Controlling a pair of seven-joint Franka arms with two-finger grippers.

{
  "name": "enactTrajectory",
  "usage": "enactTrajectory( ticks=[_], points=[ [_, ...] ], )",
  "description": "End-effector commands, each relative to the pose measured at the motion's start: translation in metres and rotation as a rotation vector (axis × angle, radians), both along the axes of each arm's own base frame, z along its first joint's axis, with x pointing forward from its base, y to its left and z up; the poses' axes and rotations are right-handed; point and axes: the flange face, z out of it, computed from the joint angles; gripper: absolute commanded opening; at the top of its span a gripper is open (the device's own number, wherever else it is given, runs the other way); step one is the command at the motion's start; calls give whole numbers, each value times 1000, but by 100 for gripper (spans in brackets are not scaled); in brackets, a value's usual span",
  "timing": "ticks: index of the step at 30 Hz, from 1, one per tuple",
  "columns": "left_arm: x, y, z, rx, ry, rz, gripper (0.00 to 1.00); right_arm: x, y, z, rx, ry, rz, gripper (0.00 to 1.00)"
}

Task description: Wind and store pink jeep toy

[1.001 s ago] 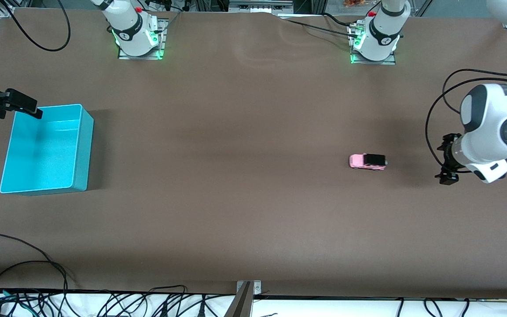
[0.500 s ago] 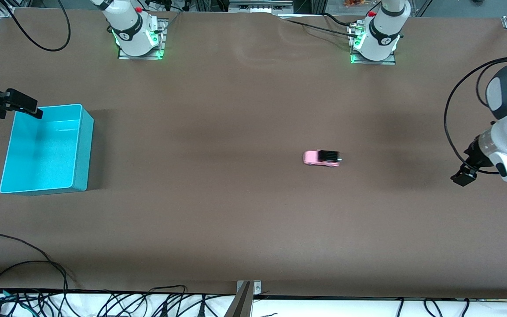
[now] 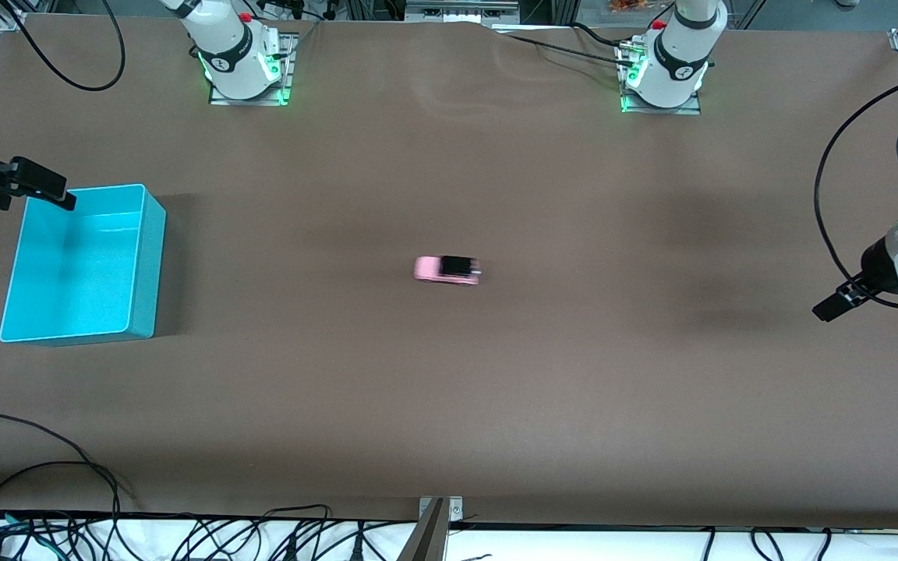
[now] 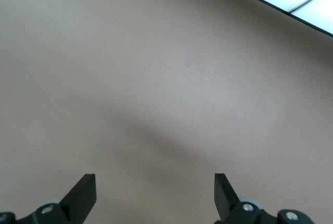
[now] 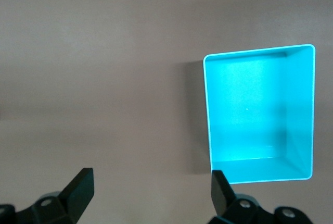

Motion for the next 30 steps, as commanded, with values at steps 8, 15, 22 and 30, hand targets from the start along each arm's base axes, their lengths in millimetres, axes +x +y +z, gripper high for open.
enactTrajectory(
  ticks=[8,15,22,30],
  points=[
    [-2,-2,54,-44,51,-374,100,0,1,5,-6,2,16,100],
    [-2,-5,57,-56,60,-545,100,0,1,5,-6,2,16,100],
    [-7,-7,68,-66,39,-546,100,0,1,5,-6,2,16,100],
    [-13,-11,74,-63,34,-554,100,0,1,4,-6,4,16,100]
  ],
)
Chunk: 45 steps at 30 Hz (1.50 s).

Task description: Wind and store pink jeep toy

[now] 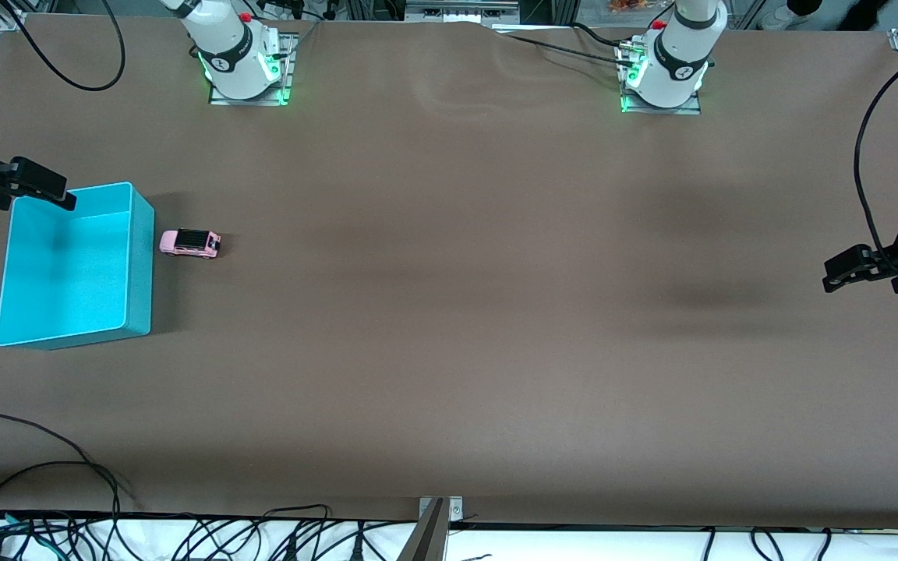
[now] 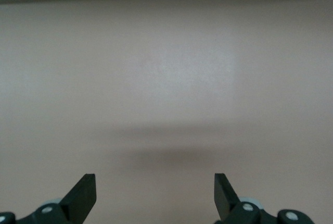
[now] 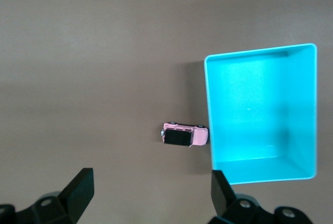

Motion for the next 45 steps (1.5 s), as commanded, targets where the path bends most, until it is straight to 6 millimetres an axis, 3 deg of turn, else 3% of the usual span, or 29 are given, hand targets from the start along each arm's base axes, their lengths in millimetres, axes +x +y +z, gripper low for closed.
enactTrajectory(
  ticks=[1,23,45],
  points=[
    [-9,-7,12,-23,4,-35,100,0,0,4,-6,4,15,100],
    [-21,-12,7,-29,60,-38,100,0,0,5,-6,1,15,100],
    [-71,-25,17,-6,78,-91,100,4,2,-1,2,7,7,100]
  ],
)
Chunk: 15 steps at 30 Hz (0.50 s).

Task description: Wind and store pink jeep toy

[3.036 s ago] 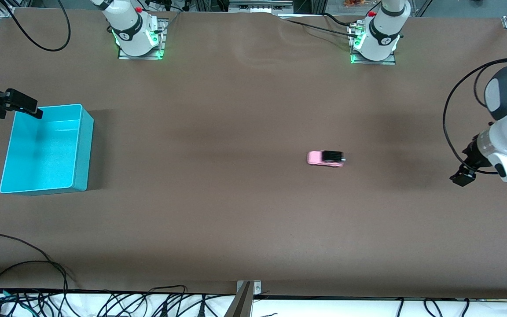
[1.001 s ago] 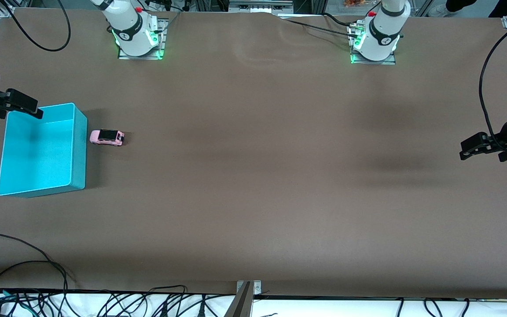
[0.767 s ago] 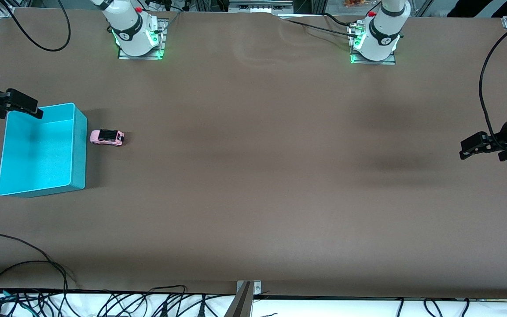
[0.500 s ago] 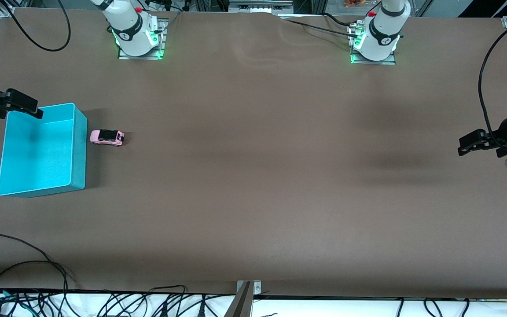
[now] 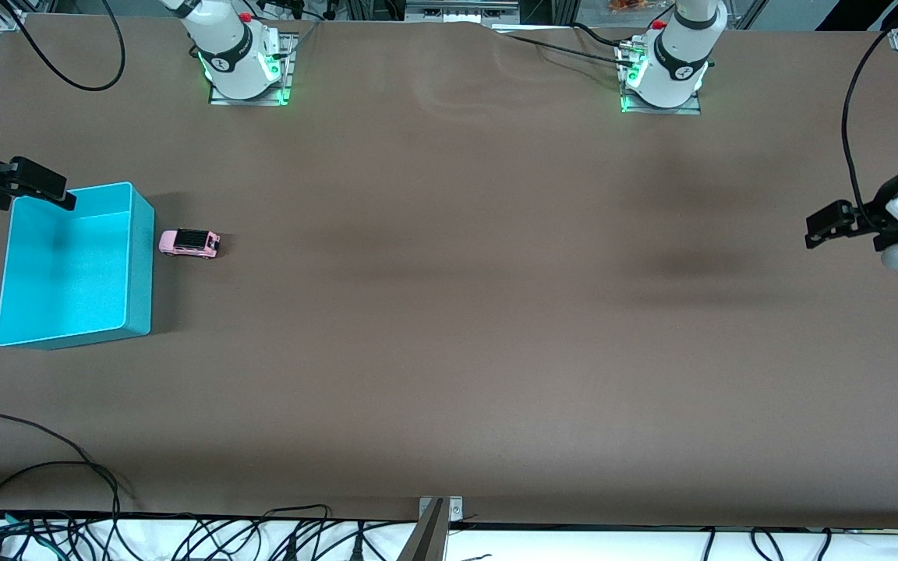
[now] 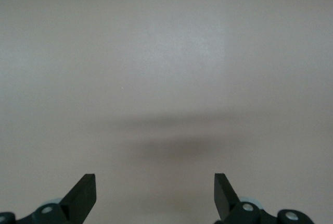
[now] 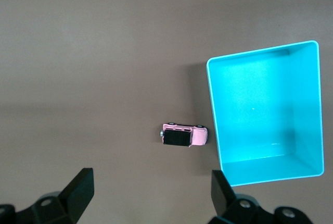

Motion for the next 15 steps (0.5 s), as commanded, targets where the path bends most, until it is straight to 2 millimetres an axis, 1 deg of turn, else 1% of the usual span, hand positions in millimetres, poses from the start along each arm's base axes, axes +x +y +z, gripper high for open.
enactTrajectory(
  ticks=[1,4,7,11,15],
  points=[
    [-20,-4,9,-31,-10,-58,100,4,3,-1,3,8,11,100],
    [-19,-5,9,-52,-13,-53,100,6,12,-6,4,19,30,100],
    [-17,-4,7,-53,-10,-48,100,7,22,-5,-4,12,42,100],
    [-15,-2,7,-47,-12,-43,100,7,21,-7,2,22,42,100],
    [-14,-1,6,-44,-16,-36,100,9,13,-18,6,46,27,100]
  ],
)
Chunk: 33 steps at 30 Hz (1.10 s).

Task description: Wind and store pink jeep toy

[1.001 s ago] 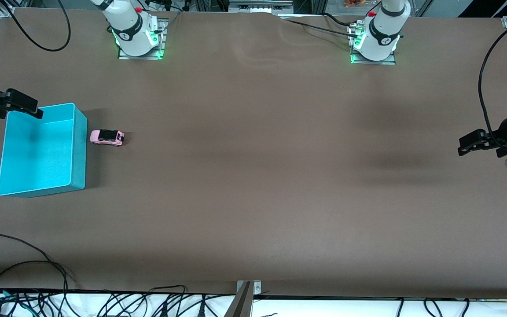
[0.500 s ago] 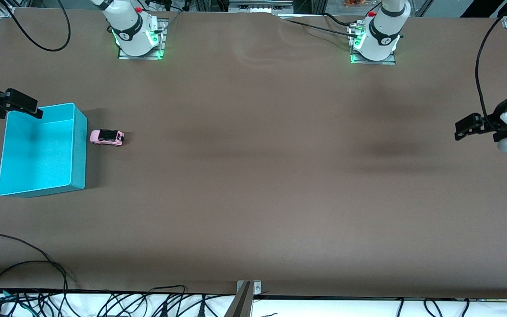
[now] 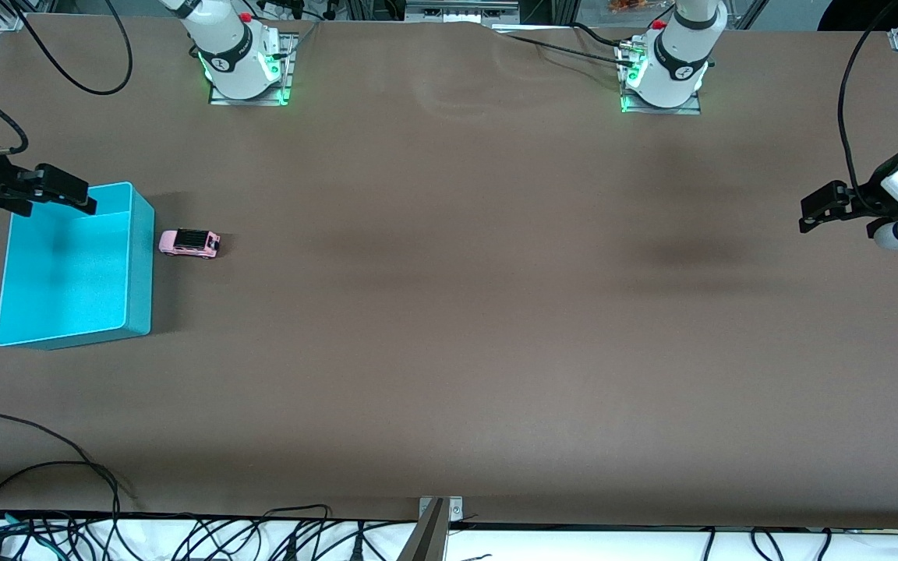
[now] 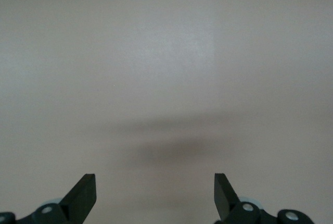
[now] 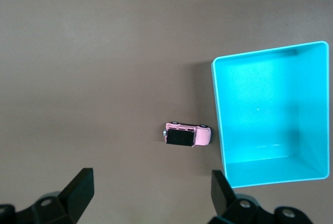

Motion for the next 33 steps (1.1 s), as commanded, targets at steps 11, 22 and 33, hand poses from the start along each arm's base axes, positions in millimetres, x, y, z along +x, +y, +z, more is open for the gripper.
enactTrajectory(
  ticks=[11,22,33],
  points=[
    [-3,4,-5,-17,-1,18,100,4,-22,-18,2,73,-79,100],
    [-2,2,-5,-16,-1,24,100,3,-27,-21,-3,85,-71,100],
    [-2,13,-2,-17,-9,44,100,8,-29,-31,-8,90,-76,100]
  ],
)
